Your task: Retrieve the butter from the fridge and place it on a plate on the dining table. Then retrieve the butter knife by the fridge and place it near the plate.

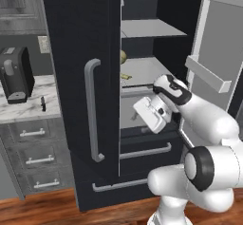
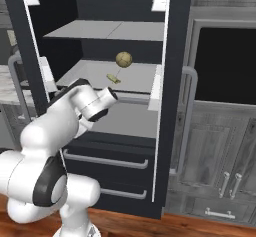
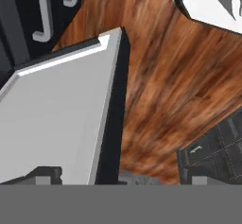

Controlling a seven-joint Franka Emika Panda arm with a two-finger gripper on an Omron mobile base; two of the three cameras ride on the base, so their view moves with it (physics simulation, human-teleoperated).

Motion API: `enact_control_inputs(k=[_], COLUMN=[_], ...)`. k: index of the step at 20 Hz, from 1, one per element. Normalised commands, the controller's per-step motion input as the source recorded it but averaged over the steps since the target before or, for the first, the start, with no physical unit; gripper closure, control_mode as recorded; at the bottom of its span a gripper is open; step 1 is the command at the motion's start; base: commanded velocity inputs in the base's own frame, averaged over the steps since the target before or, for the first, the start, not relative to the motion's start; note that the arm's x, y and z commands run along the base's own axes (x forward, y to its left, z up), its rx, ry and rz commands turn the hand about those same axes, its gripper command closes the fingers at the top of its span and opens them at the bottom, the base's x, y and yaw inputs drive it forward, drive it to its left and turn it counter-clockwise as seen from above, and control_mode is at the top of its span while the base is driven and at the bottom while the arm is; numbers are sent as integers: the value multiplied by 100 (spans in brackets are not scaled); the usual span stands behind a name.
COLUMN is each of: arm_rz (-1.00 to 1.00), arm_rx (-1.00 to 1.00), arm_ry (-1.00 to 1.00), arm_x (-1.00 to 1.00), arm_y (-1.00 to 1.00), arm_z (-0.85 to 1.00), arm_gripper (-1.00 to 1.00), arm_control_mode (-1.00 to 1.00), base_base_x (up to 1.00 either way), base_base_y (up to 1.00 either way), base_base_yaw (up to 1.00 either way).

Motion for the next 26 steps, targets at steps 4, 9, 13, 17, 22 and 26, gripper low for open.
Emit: enact_control_inputs(k=[4, 9, 13, 17, 22, 26], arm_rz=[0, 0, 1, 8, 11, 8], arm_rx=[11, 6, 0, 0, -2, -7], arm_ry=[0, 0, 9, 14, 21, 19], arm_x=[23, 18, 0, -41, -63, -36], arm_y=[52, 61, 98, 87, 98, 88], arm_z=[-51, -36, -16, -23, -18, -3], arm_gripper=[-100, -100, -100, -100, -100, -100], arm_control_mode=[-100, -100, -100, -100, -100, -100], base_base_x=[0, 0, 0, 0, 0, 0], base_base_y=[0, 0, 0, 0, 0, 0], base_base_yaw=[0, 0, 0, 0, 0, 0])
